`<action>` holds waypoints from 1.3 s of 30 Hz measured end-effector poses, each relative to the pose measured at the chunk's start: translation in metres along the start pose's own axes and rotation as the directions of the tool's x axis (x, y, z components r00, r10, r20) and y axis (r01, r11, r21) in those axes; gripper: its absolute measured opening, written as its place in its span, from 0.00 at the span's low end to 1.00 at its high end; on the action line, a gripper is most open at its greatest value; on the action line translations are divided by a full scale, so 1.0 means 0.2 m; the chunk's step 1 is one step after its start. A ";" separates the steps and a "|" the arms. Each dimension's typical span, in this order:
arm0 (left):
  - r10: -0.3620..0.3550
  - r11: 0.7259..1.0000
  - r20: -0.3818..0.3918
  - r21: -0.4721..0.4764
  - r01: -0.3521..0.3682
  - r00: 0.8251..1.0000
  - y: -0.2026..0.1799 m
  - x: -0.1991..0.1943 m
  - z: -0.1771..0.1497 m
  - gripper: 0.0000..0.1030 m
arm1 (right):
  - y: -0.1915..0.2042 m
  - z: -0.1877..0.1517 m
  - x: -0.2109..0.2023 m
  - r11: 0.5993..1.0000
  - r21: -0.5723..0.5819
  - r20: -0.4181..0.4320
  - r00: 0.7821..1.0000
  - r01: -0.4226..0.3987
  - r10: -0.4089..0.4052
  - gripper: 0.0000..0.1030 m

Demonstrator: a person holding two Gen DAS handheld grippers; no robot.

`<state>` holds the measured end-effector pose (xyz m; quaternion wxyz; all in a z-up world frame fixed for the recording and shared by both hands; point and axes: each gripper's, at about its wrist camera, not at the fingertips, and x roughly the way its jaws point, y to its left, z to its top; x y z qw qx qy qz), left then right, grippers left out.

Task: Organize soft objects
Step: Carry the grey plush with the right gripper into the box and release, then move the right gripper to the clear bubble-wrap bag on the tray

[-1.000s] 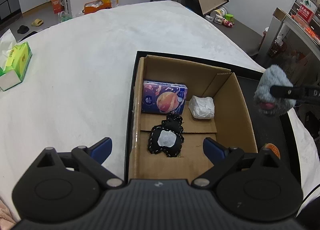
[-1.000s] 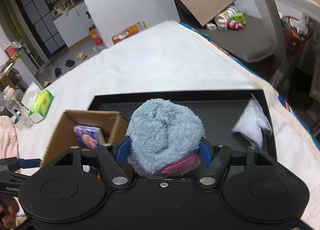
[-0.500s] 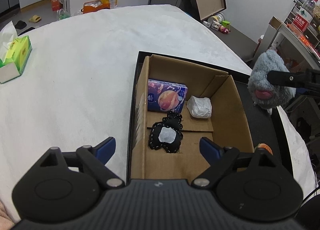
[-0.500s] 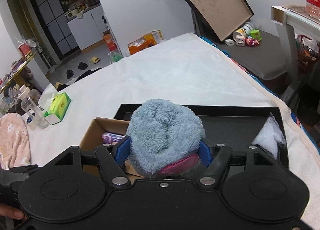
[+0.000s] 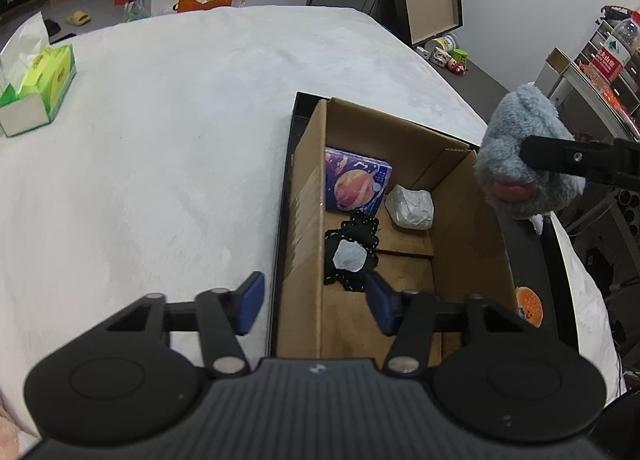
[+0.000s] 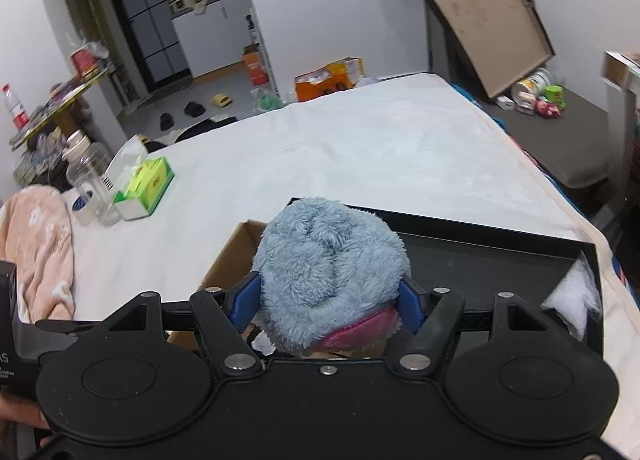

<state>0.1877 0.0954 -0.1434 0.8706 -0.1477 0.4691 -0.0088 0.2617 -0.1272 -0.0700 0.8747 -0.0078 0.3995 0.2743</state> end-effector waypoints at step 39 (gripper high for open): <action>0.025 0.999 -0.007 0.028 -0.025 1.000 -0.01 -0.02 0.00 0.24 | -0.04 -0.10 -0.01 0.998 0.021 -0.050 0.997 0.052 -0.051 0.76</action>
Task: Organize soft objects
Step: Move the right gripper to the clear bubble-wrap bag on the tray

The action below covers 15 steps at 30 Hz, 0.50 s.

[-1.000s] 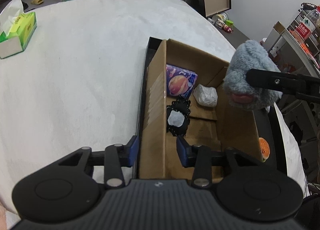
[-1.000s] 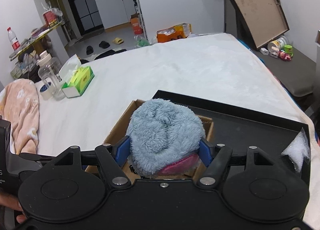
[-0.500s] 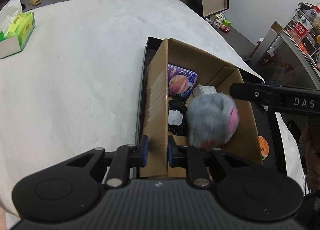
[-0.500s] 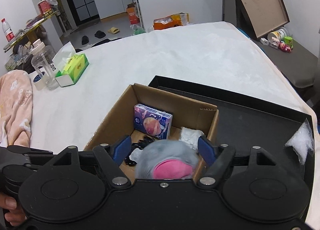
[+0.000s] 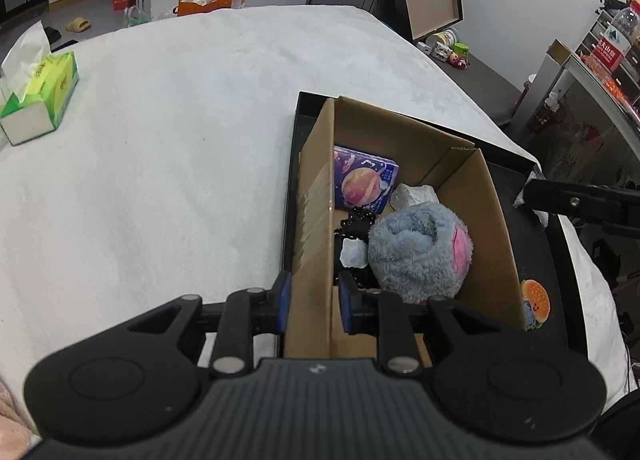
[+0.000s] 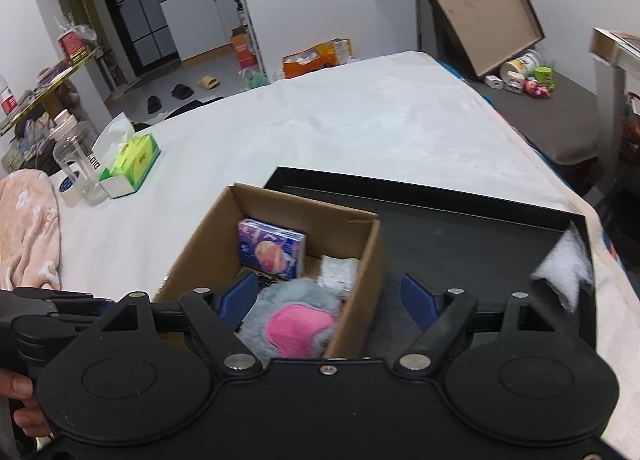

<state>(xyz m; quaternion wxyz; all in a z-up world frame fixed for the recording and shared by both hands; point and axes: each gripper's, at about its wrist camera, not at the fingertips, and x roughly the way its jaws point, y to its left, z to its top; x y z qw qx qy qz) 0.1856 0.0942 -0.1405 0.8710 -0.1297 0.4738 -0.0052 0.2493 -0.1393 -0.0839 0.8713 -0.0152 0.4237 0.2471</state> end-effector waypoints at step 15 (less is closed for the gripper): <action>0.049 0.998 0.021 0.049 -0.050 0.999 -0.14 0.00 0.05 0.48 | -0.27 -0.11 -0.08 0.994 0.096 -0.006 0.999 0.043 -0.043 0.80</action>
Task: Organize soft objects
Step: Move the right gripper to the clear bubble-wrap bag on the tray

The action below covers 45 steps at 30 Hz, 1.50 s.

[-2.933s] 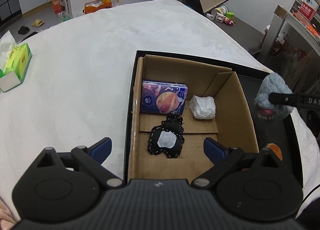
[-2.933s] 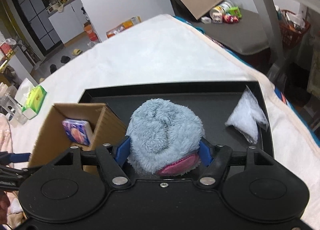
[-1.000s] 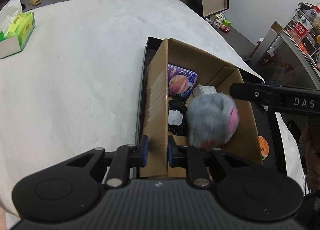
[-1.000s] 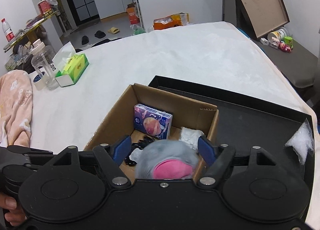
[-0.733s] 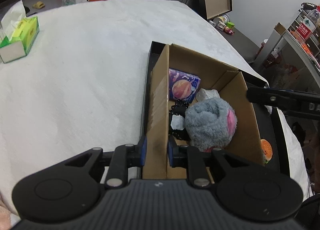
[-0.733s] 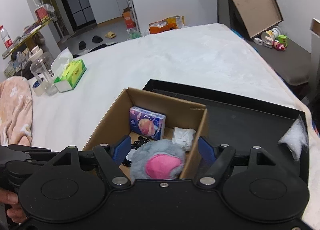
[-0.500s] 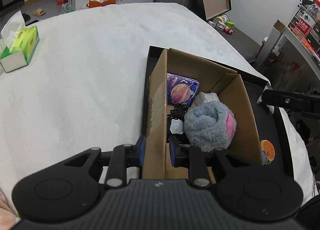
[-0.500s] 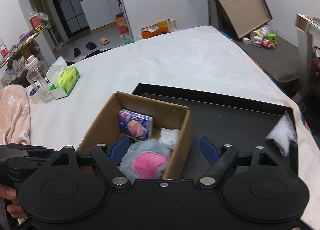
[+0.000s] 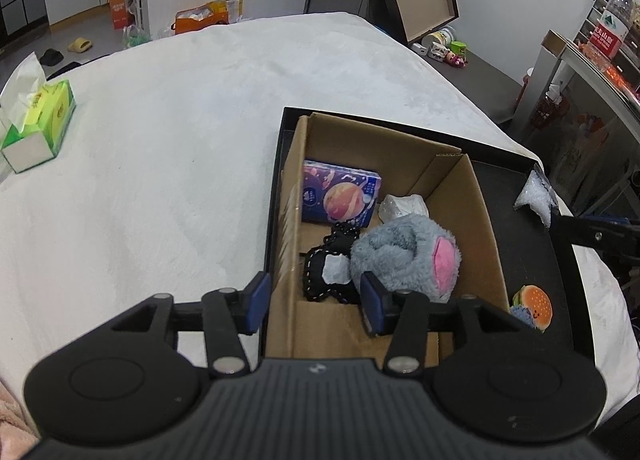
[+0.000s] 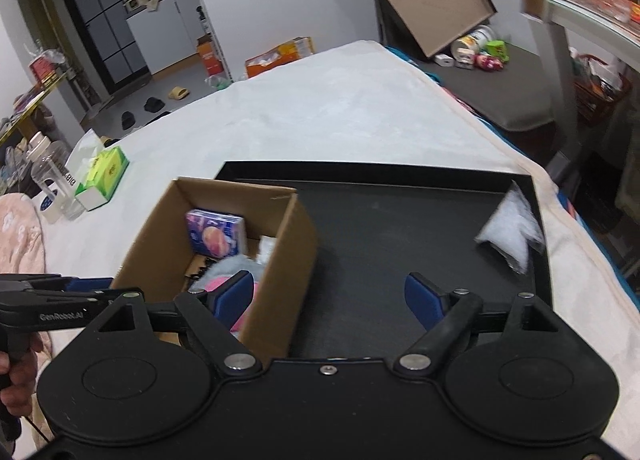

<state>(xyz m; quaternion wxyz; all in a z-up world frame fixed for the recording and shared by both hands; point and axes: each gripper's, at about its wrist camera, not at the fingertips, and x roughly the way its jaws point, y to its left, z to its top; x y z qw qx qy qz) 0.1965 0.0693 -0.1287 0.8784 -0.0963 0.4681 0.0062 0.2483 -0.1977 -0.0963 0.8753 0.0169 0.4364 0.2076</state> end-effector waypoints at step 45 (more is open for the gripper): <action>0.149 0.988 -0.035 0.046 -0.148 0.988 -0.14 0.15 0.10 0.61 | -0.70 0.16 0.42 0.989 -0.067 -0.012 0.991 0.132 -0.133 0.78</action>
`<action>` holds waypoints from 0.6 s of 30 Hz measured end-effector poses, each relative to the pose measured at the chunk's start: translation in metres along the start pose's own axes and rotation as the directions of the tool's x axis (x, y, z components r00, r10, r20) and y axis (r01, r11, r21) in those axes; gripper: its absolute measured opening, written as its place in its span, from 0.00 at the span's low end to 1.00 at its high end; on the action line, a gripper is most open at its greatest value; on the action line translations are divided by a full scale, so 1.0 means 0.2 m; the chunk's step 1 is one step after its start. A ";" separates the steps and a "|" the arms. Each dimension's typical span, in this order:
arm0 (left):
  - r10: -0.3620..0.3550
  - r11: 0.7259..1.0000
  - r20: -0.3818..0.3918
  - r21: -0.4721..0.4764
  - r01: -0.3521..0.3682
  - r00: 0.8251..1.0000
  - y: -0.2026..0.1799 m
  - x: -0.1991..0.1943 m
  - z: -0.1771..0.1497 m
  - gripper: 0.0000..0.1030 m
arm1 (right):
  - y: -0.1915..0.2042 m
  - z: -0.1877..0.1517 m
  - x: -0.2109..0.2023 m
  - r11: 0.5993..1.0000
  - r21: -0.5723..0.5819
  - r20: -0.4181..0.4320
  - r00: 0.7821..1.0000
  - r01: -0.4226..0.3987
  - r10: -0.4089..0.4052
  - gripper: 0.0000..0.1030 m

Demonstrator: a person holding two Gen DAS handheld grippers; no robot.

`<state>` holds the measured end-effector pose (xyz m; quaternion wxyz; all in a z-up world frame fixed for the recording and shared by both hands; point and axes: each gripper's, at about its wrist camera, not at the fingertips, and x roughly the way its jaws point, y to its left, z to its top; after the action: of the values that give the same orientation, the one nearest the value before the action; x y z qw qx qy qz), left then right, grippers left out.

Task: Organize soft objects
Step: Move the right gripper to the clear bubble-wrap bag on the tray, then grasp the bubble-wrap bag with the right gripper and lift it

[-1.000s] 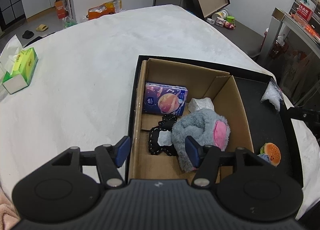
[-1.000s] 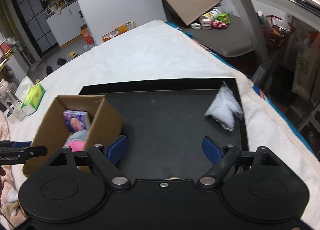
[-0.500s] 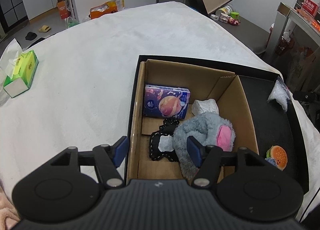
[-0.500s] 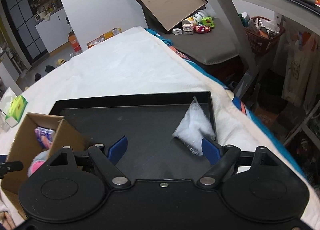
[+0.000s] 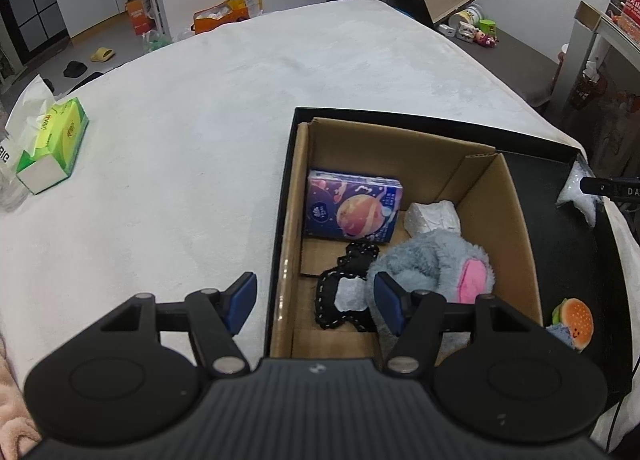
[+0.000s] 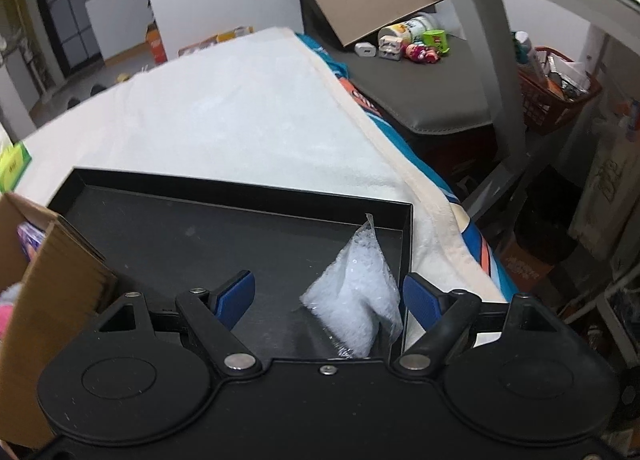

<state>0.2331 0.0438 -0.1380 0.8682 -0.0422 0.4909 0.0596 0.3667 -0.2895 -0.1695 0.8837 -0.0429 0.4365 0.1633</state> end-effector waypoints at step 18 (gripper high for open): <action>0.006 1.000 -0.017 -0.018 -0.006 1.000 0.04 0.05 0.01 0.61 | 0.04 -0.04 0.13 0.998 -0.059 -0.054 0.998 0.025 -0.028 0.72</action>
<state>0.2388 0.0533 -0.1465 0.8635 -0.0491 0.4976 0.0663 0.3733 -0.2762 -0.1948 0.8718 -0.0789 0.4552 0.1630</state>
